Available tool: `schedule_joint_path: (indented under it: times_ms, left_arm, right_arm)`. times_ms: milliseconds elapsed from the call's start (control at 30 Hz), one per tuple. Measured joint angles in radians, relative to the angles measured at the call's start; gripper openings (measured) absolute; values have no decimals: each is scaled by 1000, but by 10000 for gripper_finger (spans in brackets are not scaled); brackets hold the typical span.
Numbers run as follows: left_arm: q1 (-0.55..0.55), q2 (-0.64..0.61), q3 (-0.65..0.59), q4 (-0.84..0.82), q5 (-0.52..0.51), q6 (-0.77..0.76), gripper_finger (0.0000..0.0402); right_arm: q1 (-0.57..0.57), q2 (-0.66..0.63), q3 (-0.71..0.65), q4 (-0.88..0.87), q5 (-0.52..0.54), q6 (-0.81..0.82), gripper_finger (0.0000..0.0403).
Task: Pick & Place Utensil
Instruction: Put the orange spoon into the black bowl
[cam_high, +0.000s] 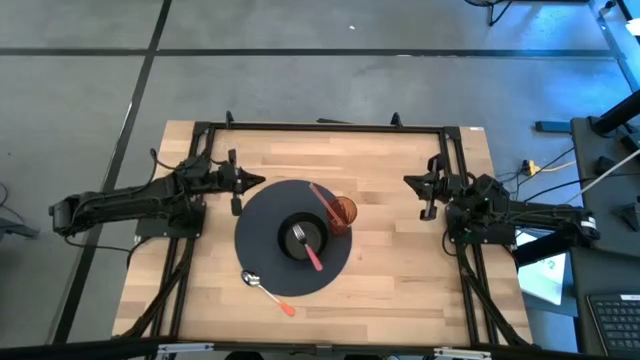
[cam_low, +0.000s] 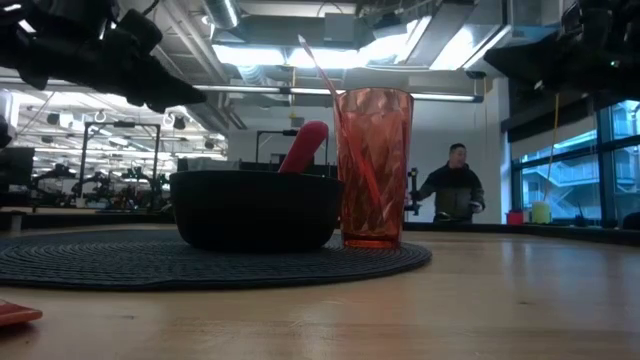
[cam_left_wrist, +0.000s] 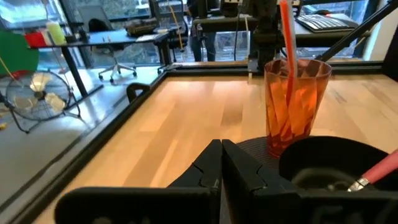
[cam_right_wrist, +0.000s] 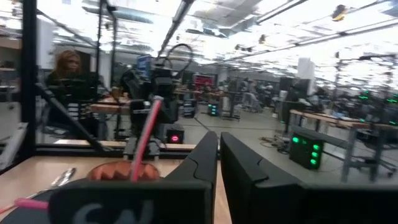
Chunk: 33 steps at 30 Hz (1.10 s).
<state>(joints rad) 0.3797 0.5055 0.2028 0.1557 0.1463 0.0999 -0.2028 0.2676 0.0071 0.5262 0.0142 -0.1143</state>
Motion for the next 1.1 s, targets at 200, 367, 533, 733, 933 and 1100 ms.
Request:
schedule_joint_path:
  times_ms: [200,367,533,733,933,1100]
  left_arm:
    - [-77,25,0,-59,-22,7,4]
    - [-161,31,0,-63,-77,21,4]
    - [-228,31,0,-59,-79,22,4]
    - [-329,31,3,-30,-177,17,4]
    - [-518,72,109,-89,-397,7,4]
    - [-686,173,220,-142,-560,3,4]
  right_arm:
    - [0,0,0,0,46,2,21]
    - [0,0,0,0,46,1,21]
    - [0,0,0,0,46,-3,21]
    - [0,0,0,0,46,-12,21]
    - [0,0,0,0,46,-27,21]
    - [0,0,0,9,46,-33,21]
